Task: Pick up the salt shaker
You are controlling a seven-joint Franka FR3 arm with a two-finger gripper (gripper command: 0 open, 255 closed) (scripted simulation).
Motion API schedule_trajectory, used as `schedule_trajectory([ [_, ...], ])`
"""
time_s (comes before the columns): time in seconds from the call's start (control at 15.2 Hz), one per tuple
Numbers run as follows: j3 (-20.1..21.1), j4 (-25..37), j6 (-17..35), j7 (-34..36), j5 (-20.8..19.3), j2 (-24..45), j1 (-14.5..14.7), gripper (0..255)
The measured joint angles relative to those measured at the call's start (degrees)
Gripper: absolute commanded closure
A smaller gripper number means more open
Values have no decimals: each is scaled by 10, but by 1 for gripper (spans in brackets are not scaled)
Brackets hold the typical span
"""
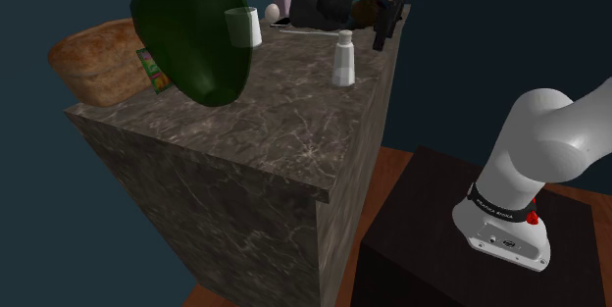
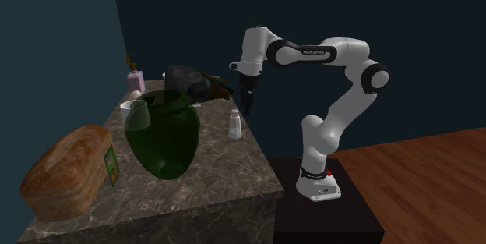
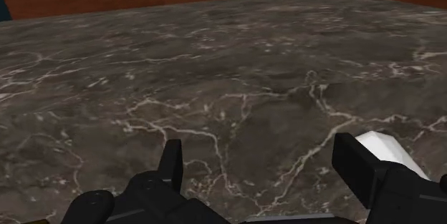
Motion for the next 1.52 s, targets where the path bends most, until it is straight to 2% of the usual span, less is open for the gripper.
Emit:
schedule_trajectory([
  [0.59, 28, 84, 22, 11, 89, 54, 56, 0],
  [1.12, 35, 21, 75, 7, 101, 40, 62, 0],
  [1.19, 34, 17, 78, 6, 101, 39, 62, 255],
  [1.52, 34, 14, 81, 5, 101, 37, 62, 255],
])
